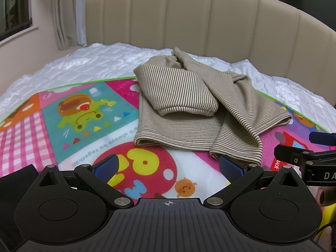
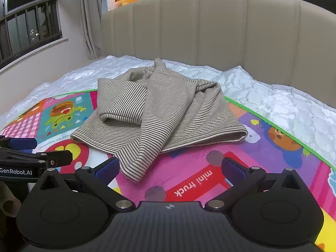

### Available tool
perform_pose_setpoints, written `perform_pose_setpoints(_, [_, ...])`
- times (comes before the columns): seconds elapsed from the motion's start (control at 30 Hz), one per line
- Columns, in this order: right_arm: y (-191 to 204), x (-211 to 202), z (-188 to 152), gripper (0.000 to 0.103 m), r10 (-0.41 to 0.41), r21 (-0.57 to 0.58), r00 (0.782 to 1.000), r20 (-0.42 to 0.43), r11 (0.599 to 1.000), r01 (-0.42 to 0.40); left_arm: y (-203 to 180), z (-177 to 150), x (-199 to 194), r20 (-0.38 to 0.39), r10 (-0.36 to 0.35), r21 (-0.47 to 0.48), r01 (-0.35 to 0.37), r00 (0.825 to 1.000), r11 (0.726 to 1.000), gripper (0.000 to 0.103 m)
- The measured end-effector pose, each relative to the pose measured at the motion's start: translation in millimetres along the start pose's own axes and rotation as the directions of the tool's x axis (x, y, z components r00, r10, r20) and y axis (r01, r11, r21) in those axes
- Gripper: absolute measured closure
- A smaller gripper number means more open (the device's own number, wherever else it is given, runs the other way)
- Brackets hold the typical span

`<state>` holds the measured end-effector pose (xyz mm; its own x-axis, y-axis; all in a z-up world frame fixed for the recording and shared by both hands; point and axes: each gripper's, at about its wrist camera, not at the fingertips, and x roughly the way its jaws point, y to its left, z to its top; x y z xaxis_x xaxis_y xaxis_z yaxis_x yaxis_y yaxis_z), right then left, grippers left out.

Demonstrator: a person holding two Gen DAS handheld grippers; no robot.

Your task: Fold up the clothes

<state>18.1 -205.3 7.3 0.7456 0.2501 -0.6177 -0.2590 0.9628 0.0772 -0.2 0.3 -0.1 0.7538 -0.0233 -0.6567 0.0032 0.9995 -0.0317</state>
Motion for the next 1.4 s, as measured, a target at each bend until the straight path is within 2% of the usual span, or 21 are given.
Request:
perform_pose_setpoints(0.93, [-2.2, 2.5, 0.0, 0.0, 0.004, 0.015, 1.0, -0.011, 1.0, -0.004, 2.2, 0.8, 0.4, -0.013, -0.011, -0.012, 0.011, 1.0, 1.0, 0.0])
perform_pose_setpoints(1.4, [-2.3, 6.1, 1.3, 0.0, 0.007, 0.024, 1.0, -0.027, 1.0, -0.006, 7.4, 3.3, 6.8, -0.052, -0.028, -0.048, 0.025, 0.998, 0.999, 0.0])
